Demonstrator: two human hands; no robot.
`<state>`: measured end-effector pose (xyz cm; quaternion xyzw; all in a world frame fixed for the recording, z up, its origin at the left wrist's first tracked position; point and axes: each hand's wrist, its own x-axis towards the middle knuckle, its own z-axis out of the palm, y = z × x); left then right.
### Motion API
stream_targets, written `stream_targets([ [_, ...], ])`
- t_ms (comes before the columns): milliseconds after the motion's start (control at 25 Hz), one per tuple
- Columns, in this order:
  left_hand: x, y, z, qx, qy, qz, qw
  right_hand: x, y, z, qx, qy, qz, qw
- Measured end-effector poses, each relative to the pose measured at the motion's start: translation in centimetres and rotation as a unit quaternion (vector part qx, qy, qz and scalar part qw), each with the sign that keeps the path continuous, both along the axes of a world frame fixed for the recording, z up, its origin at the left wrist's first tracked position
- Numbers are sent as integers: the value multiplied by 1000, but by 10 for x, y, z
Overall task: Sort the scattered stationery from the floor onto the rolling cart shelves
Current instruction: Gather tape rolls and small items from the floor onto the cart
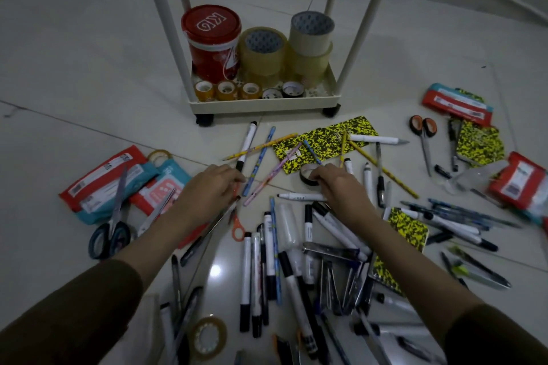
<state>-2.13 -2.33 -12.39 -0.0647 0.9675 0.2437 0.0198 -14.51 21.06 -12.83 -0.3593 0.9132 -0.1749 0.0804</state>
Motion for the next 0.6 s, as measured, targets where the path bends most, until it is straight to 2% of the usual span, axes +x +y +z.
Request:
stream_targets([
  [120, 13, -4, 4, 97, 54, 20, 994, 8, -23, 14, -107, -55, 50, 991],
  [280, 19, -2, 18, 193, 49, -9, 980, 24, -73, 36, -190, -188, 130, 955],
  [400, 26, -16, 28, 181, 88, 26, 979, 33, -103, 47, -235, -241, 140, 931],
  [480, 36, -32, 32, 148, 82, 58, 984, 37, -122, 50, -249, -258, 143, 923],
  [600, 57, -58, 35, 110, 75, 129, 983, 35, -156, 43, -217, -232, 144, 937],
])
